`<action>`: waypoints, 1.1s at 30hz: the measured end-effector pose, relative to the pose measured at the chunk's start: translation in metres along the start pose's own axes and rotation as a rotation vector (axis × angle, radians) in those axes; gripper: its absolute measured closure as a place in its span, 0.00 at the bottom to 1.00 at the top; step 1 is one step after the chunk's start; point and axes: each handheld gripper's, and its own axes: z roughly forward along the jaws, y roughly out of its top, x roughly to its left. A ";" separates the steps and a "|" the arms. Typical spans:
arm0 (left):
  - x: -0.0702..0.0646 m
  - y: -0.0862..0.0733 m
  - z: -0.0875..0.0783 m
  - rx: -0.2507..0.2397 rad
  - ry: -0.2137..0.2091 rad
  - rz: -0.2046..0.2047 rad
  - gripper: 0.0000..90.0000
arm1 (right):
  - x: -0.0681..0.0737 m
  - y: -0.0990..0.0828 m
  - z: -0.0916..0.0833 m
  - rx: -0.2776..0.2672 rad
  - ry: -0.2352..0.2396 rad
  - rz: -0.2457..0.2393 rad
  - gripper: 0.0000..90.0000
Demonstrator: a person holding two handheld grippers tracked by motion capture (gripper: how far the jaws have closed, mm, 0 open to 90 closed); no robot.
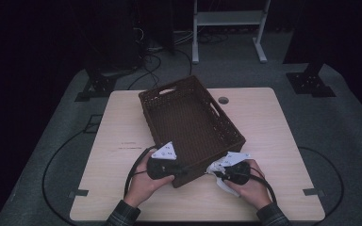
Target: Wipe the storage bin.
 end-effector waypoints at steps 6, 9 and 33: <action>0.000 0.000 0.000 -0.001 0.001 0.000 0.89 | 0.004 0.000 0.002 0.020 0.008 -0.005 0.78; 0.000 0.000 0.000 0.000 0.001 0.000 0.89 | 0.007 0.001 0.000 0.015 0.012 -0.011 0.78; 0.000 0.000 0.000 -0.003 -0.002 -0.005 0.89 | 0.016 0.027 -0.052 -0.201 0.001 -0.044 0.78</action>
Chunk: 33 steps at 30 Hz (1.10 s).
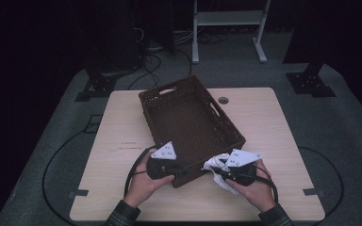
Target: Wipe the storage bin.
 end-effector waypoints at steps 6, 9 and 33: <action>0.000 0.000 0.000 0.000 -0.001 0.000 0.89 | 0.003 0.007 -0.008 -0.039 -0.008 -0.005 0.78; 0.000 0.000 0.000 0.000 -0.001 -0.001 0.89 | 0.004 0.010 -0.013 -0.066 -0.007 -0.007 0.78; 0.000 0.000 0.000 0.003 -0.001 0.000 0.90 | 0.011 0.001 0.018 0.026 0.058 -0.008 0.78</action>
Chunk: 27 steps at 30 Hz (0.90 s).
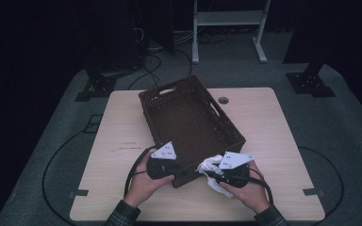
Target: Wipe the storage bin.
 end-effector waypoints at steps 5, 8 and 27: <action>0.000 0.000 0.000 0.002 0.000 0.002 0.90 | 0.002 -0.007 0.016 0.047 0.015 0.003 0.78; 0.000 0.000 0.000 0.001 0.000 0.002 0.90 | 0.003 -0.009 0.021 0.062 0.022 0.005 0.78; 0.000 0.000 0.000 0.004 0.000 0.002 0.89 | 0.013 -0.020 0.050 0.169 0.044 -0.011 0.78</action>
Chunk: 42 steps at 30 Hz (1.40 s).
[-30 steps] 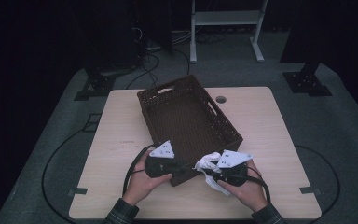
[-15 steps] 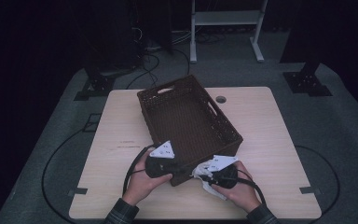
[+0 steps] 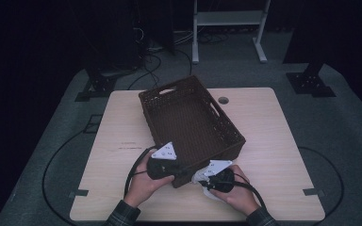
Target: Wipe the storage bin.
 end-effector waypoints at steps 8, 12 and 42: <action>0.000 0.000 0.000 0.000 -0.002 -0.001 0.89 | 0.004 0.007 -0.010 -0.037 0.012 -0.019 0.78; 0.000 0.000 0.000 0.000 -0.002 -0.001 0.89 | 0.005 0.012 -0.022 -0.097 0.017 -0.013 0.78; 0.000 0.000 0.000 0.001 0.003 -0.003 0.89 | 0.017 0.028 -0.037 -0.174 0.028 -0.054 0.79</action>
